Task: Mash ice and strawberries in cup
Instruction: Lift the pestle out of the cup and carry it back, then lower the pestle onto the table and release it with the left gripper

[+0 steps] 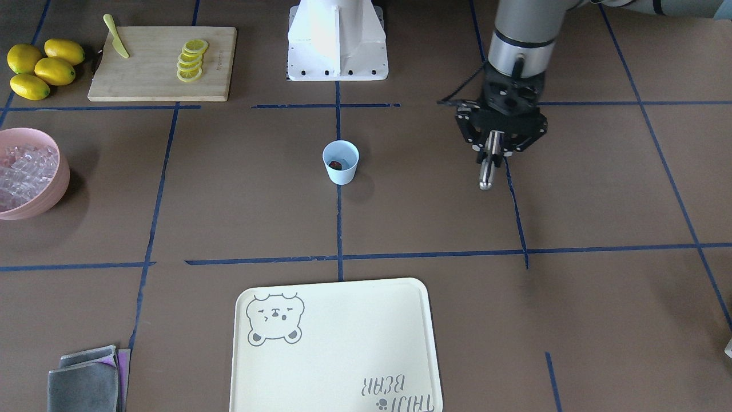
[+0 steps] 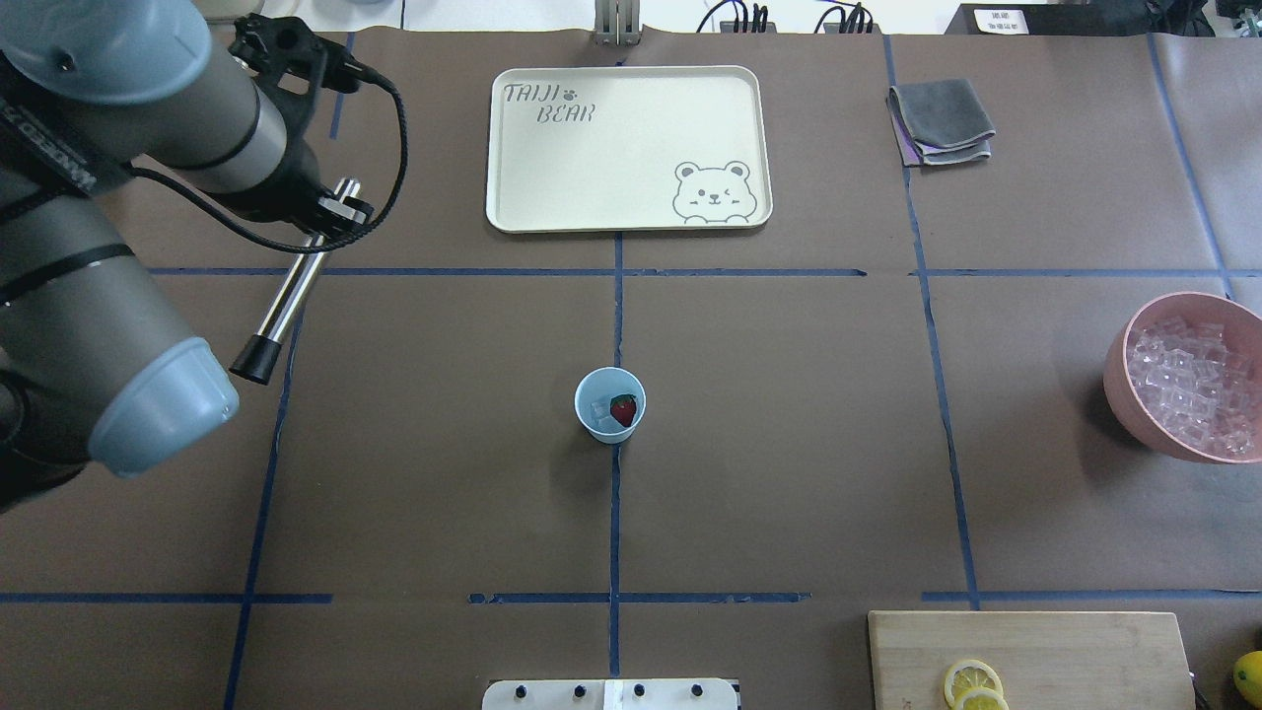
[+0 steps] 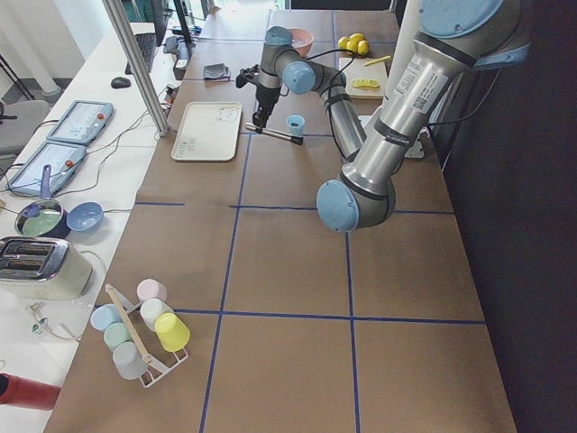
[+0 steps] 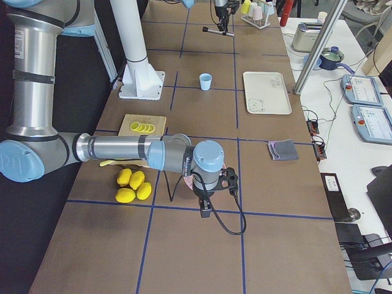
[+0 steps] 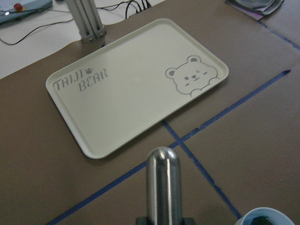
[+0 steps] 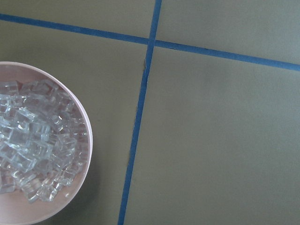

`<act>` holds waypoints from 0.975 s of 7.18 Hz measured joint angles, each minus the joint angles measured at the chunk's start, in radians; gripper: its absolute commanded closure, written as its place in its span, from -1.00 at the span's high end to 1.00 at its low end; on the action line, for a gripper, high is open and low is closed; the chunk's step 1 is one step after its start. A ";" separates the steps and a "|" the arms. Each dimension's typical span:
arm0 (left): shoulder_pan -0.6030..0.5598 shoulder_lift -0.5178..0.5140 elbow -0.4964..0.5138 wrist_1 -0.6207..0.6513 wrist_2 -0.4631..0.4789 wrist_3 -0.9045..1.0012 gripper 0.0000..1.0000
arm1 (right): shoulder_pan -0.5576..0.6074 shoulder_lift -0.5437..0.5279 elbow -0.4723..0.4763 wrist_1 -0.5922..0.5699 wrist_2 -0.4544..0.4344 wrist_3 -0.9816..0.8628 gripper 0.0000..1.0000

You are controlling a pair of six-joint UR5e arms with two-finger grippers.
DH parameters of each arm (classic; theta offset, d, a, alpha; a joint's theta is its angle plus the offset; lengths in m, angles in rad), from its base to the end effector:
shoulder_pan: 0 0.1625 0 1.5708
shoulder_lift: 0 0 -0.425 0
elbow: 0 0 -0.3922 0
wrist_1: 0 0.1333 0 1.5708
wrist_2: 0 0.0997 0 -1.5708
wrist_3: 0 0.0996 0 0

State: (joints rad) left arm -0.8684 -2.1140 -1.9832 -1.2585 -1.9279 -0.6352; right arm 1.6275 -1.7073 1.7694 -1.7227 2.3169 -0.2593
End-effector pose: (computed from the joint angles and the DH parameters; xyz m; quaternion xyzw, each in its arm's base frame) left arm 0.3007 -0.5077 0.2209 0.1396 0.3251 0.0875 0.9312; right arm 0.0898 -0.4219 0.6410 0.0160 -0.3661 -0.0778 0.9272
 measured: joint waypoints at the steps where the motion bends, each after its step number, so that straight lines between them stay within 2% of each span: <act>1: -0.081 0.043 0.048 0.003 -0.051 0.041 -1.00 | 0.000 0.000 -0.001 0.000 0.000 0.000 0.99; 2: -0.149 0.095 0.096 -0.030 -0.096 0.113 -1.00 | 0.000 0.000 -0.002 0.000 0.000 0.000 0.99; 3: -0.207 0.165 0.154 -0.127 -0.140 0.167 -1.00 | 0.000 0.000 -0.003 0.000 -0.001 0.000 0.99; 5: -0.266 0.320 0.278 -0.403 -0.175 0.195 -1.00 | 0.000 0.000 -0.002 0.000 0.000 0.000 0.99; 7: -0.297 0.452 0.343 -0.603 -0.179 0.184 -1.00 | 0.000 -0.001 0.000 0.000 0.000 0.000 0.99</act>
State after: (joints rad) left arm -1.1659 -1.6620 -1.6398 -1.8618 -2.1067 -0.4512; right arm 1.6275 -1.7083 1.7694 -1.7227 2.3170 -0.2593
